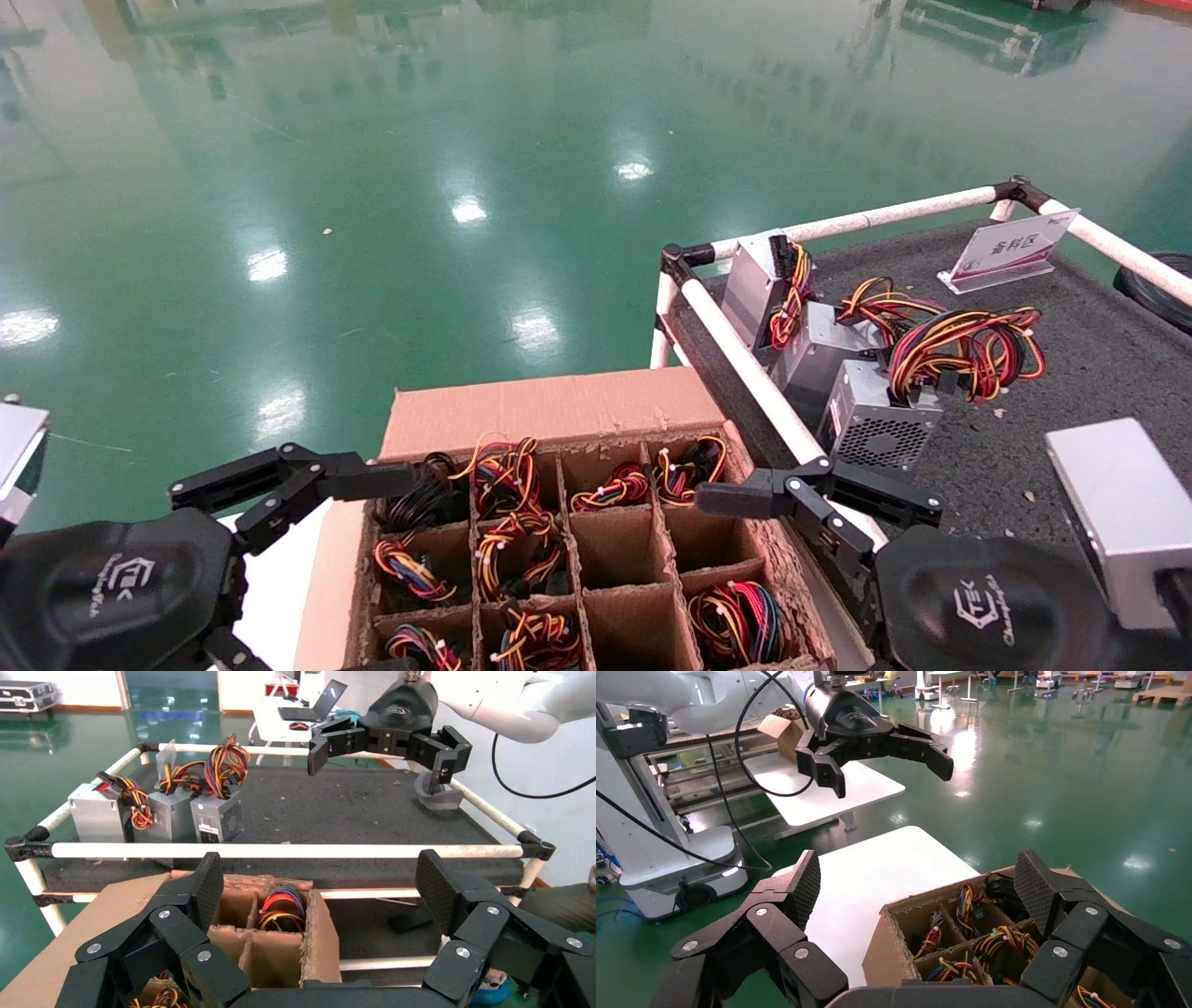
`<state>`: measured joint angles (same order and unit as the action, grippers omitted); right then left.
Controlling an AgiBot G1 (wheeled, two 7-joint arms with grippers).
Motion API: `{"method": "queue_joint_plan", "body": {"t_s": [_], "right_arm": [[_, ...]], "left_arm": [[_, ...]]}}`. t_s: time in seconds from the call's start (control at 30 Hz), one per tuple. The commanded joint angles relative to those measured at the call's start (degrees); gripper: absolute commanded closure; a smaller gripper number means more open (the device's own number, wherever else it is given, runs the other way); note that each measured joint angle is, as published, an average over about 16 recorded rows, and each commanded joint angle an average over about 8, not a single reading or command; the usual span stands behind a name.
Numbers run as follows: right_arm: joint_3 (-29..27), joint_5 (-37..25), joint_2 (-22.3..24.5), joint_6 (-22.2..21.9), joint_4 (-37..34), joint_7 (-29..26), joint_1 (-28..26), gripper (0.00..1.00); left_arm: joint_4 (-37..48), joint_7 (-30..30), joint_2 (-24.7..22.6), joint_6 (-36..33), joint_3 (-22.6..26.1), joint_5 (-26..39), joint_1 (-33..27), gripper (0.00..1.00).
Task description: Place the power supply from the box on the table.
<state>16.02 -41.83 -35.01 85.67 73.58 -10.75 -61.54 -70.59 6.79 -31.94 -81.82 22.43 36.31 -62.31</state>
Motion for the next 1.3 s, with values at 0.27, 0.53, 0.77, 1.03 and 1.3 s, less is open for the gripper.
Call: {"method": "queue_joint_plan", "body": {"t_s": [0.27,0.53,0.77,1.03,1.3], "right_arm": [[0.0,0.0,0.0,0.0,-0.1,0.0,0.0,0.00],[0.0,-0.1,0.0,0.0,-0.1,0.0,-0.1,0.00],[0.0,-0.1,0.0,0.0,-0.1,0.0,-0.1,0.00],[0.0,-0.1,0.0,0.0,-0.1,0.0,-0.1,0.00],[0.0,-0.1,0.0,0.0,-0.1,0.0,-0.1,0.00]], "left_arm": [[0.0,0.0,0.0,0.0,0.0,0.0,0.0,0.00],[0.0,0.0,0.0,0.0,0.0,0.0,0.0,0.00],[0.0,0.0,0.0,0.0,0.0,0.0,0.0,0.00],[0.0,0.0,0.0,0.0,0.0,0.0,0.0,0.00],[0.0,0.0,0.0,0.0,0.0,0.0,0.0,0.00]]}}
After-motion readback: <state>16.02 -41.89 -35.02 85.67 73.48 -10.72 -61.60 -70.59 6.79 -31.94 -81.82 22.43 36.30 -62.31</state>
